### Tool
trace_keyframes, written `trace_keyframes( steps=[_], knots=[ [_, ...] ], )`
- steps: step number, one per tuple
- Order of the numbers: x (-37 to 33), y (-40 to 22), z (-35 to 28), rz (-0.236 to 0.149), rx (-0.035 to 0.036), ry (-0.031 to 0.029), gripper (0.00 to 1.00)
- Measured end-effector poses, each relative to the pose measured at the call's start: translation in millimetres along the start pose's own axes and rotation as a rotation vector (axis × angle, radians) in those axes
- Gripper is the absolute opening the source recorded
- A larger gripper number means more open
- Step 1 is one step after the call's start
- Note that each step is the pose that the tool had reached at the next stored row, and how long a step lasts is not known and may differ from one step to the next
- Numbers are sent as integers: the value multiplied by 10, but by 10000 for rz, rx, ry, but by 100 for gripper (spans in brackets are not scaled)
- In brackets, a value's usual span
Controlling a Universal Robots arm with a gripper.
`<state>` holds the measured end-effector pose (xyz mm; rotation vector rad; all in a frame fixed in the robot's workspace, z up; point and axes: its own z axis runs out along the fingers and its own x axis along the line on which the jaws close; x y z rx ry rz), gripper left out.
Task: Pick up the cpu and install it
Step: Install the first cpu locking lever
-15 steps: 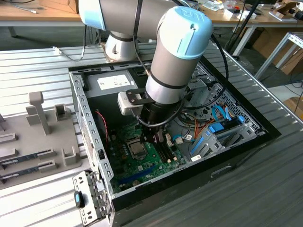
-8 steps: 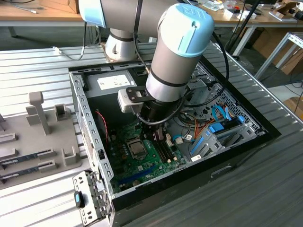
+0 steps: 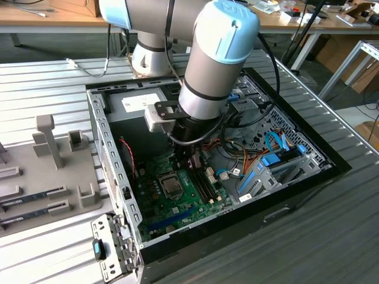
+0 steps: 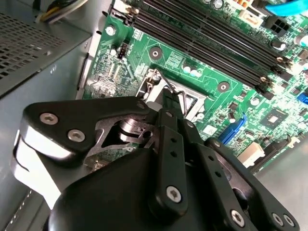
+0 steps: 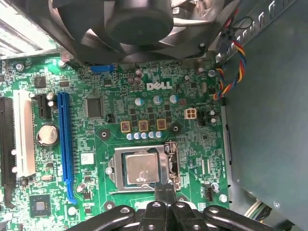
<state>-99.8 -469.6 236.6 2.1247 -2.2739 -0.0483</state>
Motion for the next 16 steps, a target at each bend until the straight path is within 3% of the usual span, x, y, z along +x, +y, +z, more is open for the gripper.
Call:
trace_keyframes(
  steps=[11,16],
  knots=[
    [1,29,-57,0,4,-3,11],
    [-7,-105,-60,-92,-72,-13,11]
  ],
)
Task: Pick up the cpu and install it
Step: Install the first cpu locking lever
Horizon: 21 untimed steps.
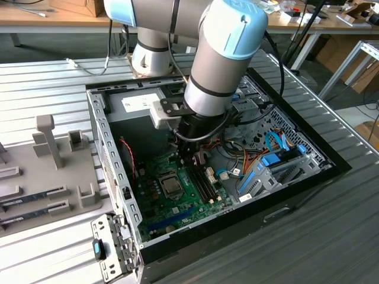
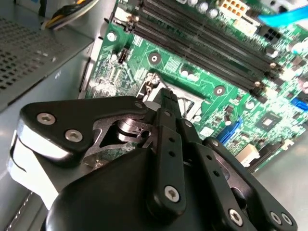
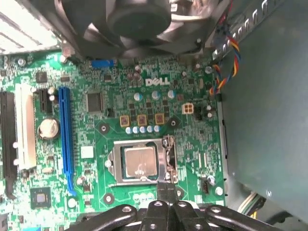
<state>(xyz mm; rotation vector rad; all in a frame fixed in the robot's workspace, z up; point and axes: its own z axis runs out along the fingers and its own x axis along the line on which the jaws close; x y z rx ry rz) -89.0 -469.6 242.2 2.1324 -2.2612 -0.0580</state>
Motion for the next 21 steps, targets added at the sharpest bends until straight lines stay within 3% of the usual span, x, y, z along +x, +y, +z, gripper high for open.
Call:
trace_keyframes(
  steps=[11,21],
  knots=[
    [102,-8,14,-2,-5,-11,11],
    [171,-17,118,-2,-5,-11,11]
  ],
)
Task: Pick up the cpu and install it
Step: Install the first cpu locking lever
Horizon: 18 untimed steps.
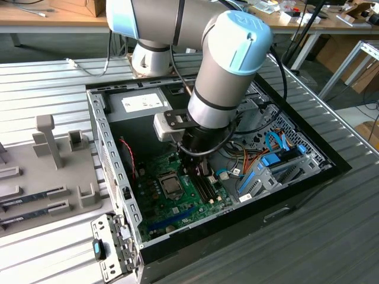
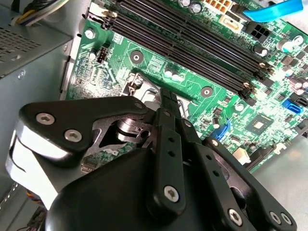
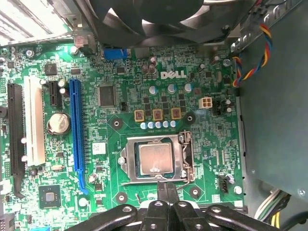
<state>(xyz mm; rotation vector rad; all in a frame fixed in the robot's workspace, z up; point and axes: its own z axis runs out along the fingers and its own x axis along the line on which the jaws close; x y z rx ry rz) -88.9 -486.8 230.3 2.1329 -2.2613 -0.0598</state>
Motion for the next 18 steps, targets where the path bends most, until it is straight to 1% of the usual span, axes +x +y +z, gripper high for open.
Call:
trace_keyframes(
  steps=[3,4,5,7,8,9,10,11,12,13,15,18],
  knots=[
    [10,-2,29,1,0,10,11],
    [11,-3,36,2,1,39,11],
    [11,-3,41,3,3,82,11],
    [10,-3,49,17,18,312,11],
    [10,-3,51,27,31,517,11],
    [11,-3,50,36,39,710,11],
    [11,-3,51,44,48,865,11],
    [11,-4,54,54,59,1063,11],
    [11,-4,62,56,60,1115,11],
    [11,-5,74,55,60,1127,11],
    [11,-7,115,57,60,1130,11],
    [11,-9,154,58,60,1129,11]
  ],
)
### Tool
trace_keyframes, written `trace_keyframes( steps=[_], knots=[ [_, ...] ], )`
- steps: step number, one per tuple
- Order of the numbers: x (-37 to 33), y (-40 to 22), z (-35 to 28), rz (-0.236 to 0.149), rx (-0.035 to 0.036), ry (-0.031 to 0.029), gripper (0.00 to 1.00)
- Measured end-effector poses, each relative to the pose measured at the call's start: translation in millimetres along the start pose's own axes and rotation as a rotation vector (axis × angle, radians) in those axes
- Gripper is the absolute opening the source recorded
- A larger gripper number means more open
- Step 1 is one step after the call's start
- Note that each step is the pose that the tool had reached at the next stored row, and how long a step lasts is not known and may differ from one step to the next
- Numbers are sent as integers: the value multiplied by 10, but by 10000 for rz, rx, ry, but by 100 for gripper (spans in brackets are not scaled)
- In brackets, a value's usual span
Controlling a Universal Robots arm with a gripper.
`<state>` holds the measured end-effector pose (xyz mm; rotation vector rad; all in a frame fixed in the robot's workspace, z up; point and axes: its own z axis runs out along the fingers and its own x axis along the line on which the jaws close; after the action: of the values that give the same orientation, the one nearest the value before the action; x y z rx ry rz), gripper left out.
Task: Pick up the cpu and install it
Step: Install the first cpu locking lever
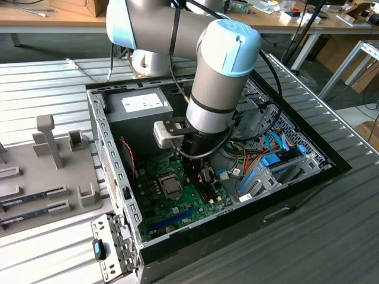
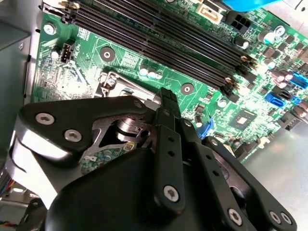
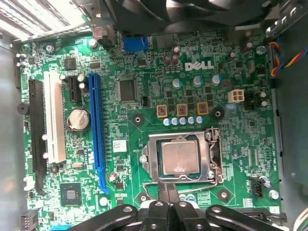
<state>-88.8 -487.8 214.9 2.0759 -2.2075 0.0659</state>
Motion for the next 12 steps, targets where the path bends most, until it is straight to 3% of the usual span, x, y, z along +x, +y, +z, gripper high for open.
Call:
trace_keyframes(
  steps=[6,11,12],
  knots=[
    [-4,-3,42,-1,1,-1,11],
    [-11,-6,118,-1,0,1,11],
    [2,-31,147,-17,1,1,11]
  ],
)
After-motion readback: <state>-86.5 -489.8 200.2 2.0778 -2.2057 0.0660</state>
